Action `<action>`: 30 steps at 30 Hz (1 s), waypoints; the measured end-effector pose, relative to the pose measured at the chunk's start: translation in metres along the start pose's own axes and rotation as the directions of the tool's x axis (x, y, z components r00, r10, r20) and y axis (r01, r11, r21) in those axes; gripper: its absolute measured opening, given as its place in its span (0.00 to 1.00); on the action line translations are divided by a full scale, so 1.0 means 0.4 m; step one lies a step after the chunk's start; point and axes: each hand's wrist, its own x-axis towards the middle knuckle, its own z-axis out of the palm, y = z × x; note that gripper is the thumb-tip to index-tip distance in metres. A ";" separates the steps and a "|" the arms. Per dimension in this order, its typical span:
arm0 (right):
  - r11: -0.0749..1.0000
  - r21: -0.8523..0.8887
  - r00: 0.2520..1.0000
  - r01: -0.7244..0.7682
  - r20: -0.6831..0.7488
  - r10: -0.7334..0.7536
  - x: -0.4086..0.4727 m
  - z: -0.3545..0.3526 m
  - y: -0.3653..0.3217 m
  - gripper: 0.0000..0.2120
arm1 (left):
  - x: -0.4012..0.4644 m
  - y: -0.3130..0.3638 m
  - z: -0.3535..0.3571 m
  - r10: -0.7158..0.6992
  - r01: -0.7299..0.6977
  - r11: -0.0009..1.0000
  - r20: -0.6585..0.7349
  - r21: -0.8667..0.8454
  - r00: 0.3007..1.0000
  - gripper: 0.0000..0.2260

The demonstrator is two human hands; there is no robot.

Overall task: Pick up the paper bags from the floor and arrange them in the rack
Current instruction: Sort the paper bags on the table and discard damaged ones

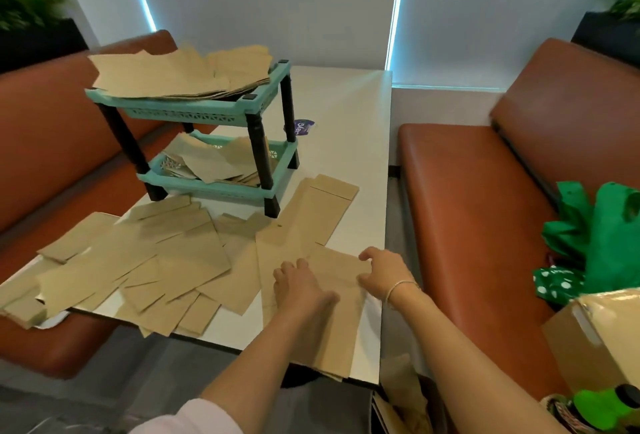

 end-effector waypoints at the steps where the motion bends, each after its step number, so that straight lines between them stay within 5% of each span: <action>1: 1.000 -0.020 0.999 -0.011 0.030 0.011 0.002 0.010 -0.004 0.21 | 0.006 -0.008 -0.001 -0.002 0.002 1.000 0.012 -0.011 1.000 0.36; 9: 0.991 -0.106 0.992 -0.086 0.088 0.095 0.003 0.027 -0.019 0.31 | 0.029 0.006 -0.027 -0.024 0.038 0.986 0.090 -0.161 0.996 0.40; 18: 0.988 -0.093 0.988 -0.121 0.081 0.128 -0.002 0.028 -0.036 0.34 | 0.033 -0.019 -0.036 0.167 -0.188 0.963 -0.117 -0.194 0.979 0.17; 22: 0.987 -0.080 0.987 -0.141 0.060 0.146 -0.003 0.035 -0.045 0.34 | 0.033 -0.043 -0.051 0.197 -0.238 0.943 -0.186 -0.232 0.962 0.15; 26: 0.988 -0.094 0.990 -0.122 -0.078 0.114 0.000 0.023 -0.065 0.37 | 0.038 -0.046 -0.080 0.306 -0.311 0.855 -0.082 -0.416 0.949 0.10; 30: 0.998 -0.015 0.980 -0.064 -0.192 0.060 0.002 -0.028 -0.096 0.15 | 0.033 -0.043 -0.113 0.392 -0.303 0.727 0.011 -0.616 0.920 0.08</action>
